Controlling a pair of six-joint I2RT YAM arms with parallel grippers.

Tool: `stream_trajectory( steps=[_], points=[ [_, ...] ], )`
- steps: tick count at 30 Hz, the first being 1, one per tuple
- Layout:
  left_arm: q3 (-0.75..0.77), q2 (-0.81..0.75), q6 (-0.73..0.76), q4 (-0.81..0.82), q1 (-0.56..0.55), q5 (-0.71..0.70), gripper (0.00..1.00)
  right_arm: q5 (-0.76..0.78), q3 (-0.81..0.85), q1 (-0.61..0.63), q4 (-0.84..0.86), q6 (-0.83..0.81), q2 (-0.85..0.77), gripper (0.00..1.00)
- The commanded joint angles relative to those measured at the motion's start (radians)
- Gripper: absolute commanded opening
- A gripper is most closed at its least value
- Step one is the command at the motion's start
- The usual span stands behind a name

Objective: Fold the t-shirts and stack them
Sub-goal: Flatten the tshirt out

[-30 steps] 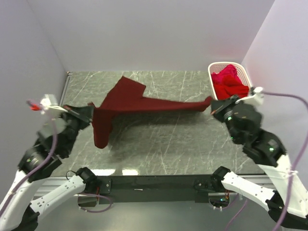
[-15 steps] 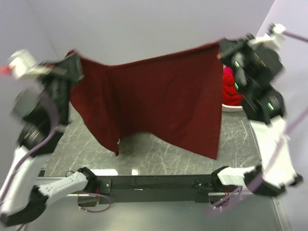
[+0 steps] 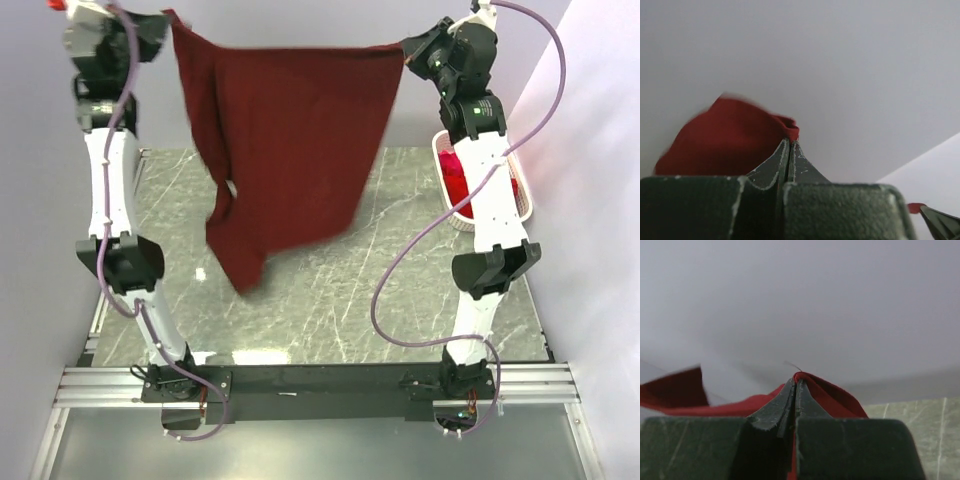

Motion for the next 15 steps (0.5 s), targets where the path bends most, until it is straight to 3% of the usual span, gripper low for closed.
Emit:
stream_trajectory(
  steps=[1, 6, 9, 13, 15],
  points=[
    [0.081, -0.068, -0.200, 0.220, 0.087, 0.224, 0.01, -0.046, -0.048, -0.010, 0.204, 0.017, -0.130, 0.00],
    [-0.146, -0.217, -0.232, 0.320, 0.158, 0.293, 0.01, -0.040, -0.195, -0.011, 0.171, 0.025, -0.236, 0.00],
    [-0.338, -0.346, -0.203, 0.281, 0.160, 0.323, 0.01, -0.035, -0.542, -0.011, 0.209, 0.057, -0.354, 0.00],
    [-0.864, -0.542, -0.176, 0.304, 0.158, 0.343, 0.01, -0.012, -0.951, -0.013, 0.247, 0.095, -0.515, 0.00],
    [-1.026, -0.616, -0.157, 0.254, 0.158, 0.333, 0.01, -0.004, -1.176, -0.014, 0.260, 0.111, -0.593, 0.00]
  ],
)
